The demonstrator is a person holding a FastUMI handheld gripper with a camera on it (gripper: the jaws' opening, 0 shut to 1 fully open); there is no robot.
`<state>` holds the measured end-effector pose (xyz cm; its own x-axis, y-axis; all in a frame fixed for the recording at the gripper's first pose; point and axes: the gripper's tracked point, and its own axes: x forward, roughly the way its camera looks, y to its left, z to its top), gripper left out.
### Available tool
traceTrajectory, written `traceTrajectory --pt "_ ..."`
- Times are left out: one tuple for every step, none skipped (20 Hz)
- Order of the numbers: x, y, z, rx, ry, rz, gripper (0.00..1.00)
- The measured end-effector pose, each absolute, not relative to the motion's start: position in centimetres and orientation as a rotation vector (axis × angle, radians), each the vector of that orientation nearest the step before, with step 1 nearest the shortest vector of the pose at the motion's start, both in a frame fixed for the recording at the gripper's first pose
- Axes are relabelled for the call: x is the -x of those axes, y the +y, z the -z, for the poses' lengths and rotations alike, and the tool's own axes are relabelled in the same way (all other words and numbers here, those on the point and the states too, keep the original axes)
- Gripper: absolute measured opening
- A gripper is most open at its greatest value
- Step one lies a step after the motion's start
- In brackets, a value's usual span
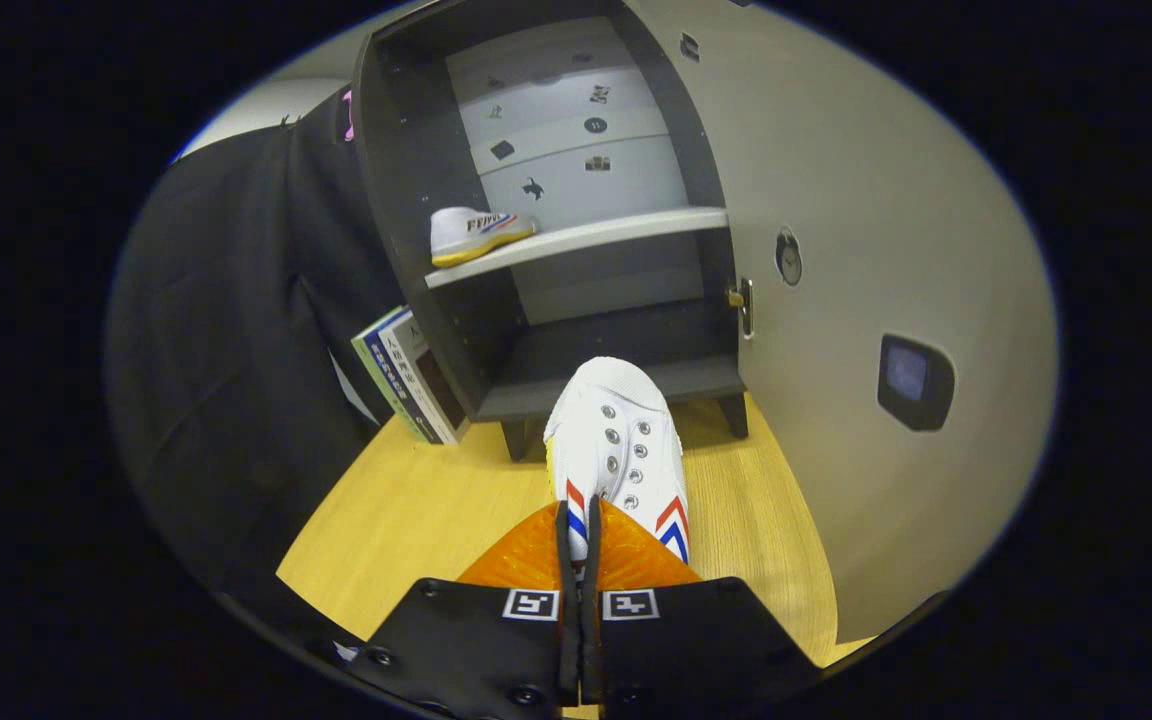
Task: Open the shoe cabinet door, grab the shoes and put them into the shoe cabinet, then close the shoe cabinet door.
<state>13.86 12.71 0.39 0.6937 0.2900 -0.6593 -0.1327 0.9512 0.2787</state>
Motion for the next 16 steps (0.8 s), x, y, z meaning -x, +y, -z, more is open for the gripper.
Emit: traceTrajectory --pt "-15.0 13.0 -1.4 -0.221 0.746 -0.243 0.02" --pt "-16.1 13.5 -2.5 -0.230 0.717 -0.250 0.02" --pt "-17.1 13.7 -3.6 -0.234 0.691 -0.257 0.02" --pt "-18.2 14.1 -4.6 -0.234 0.667 -0.264 0.02" --pt "-19.4 14.4 -5.4 -0.229 0.643 -0.272 0.02" --pt "-20.4 14.7 -6.3 -0.226 0.617 -0.277 0.02" --pt "-21.4 15.0 -7.0 -0.226 0.600 -0.283 0.02" --pt "-22.6 15.5 -7.5 -0.232 0.584 -0.289 0.02" --pt "-23.7 15.8 -8.1 -0.240 0.571 -0.292 0.02" --pt "-25.0 16.2 -8.4 -0.242 0.562 -0.296 0.02" --pt "-26.2 16.5 -8.9 -0.245 0.547 -0.294 0.02" --pt "-27.5 16.8 -9.1 -0.242 0.541 -0.294 0.02" --pt "-28.8 17.0 -9.6 -0.241 0.527 -0.291 0.02" --pt "-30.1 17.3 -9.9 -0.246 0.516 -0.288 0.02" --pt "-31.5 17.6 -10.2 -0.247 0.510 -0.287 0.02" --pt "-32.6 17.8 -10.6 -0.253 0.500 -0.284 0.02"
